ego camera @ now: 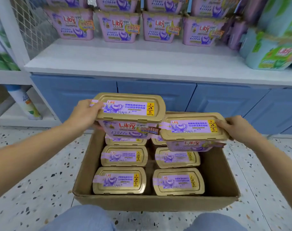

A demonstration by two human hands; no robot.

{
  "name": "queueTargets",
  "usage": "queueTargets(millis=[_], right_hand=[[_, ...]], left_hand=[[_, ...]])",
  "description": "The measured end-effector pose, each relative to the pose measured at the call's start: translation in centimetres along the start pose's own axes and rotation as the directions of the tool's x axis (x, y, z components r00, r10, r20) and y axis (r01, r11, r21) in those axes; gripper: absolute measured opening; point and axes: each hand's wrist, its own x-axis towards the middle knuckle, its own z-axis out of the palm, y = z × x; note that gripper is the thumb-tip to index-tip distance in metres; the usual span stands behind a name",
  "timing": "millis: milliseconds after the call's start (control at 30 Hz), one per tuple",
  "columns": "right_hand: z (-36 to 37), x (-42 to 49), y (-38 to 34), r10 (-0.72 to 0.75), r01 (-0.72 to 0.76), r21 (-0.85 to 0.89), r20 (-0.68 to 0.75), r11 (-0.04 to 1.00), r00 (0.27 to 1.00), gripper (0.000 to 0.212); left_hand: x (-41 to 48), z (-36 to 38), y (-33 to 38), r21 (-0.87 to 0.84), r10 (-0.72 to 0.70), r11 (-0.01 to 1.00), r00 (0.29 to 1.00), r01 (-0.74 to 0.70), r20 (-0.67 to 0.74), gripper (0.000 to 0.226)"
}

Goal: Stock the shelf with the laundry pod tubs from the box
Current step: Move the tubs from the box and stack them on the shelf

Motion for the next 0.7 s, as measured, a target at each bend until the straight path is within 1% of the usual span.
queueTargets(millis=[100,167,267,400,533,700], right_hand=[[-4.2,1.6,-2.3,-0.039,0.045,0.078,-0.07,0.996,0.997,0.049],[-7.0,2.7,-4.0,-0.061,0.074,0.097,-0.127,0.993,0.99,0.051],[-11.1,4.6,-6.1,-0.07,0.1,0.148,-0.197,0.984,0.978,0.048],[-15.2,7.3,-7.9,-0.049,0.11,0.275,-0.221,0.955,0.974,0.043],[-17.8,8.9,-9.4,-0.036,0.119,0.31,-0.259,0.943,0.965,0.037],[-19.7,10.9,-9.8,0.019,0.072,0.35,-0.249,0.934,0.968,0.039]], left_hand=[[1.3,-1.0,4.4,-0.016,0.052,0.999,0.999,-0.052,0.005,0.022],[2.1,-1.6,7.3,-0.019,0.09,0.996,0.996,-0.09,0.01,0.023],[3.3,-2.4,11.1,-0.031,0.123,0.992,0.992,-0.123,0.004,0.022],[5.2,-2.0,15.1,-0.069,0.118,0.991,0.993,-0.117,0.011,0.02],[7.6,-0.5,18.2,-0.085,0.115,0.99,0.993,-0.112,0.028,0.03],[9.8,1.8,20.9,-0.057,0.114,0.992,0.992,-0.111,0.047,0.023]])
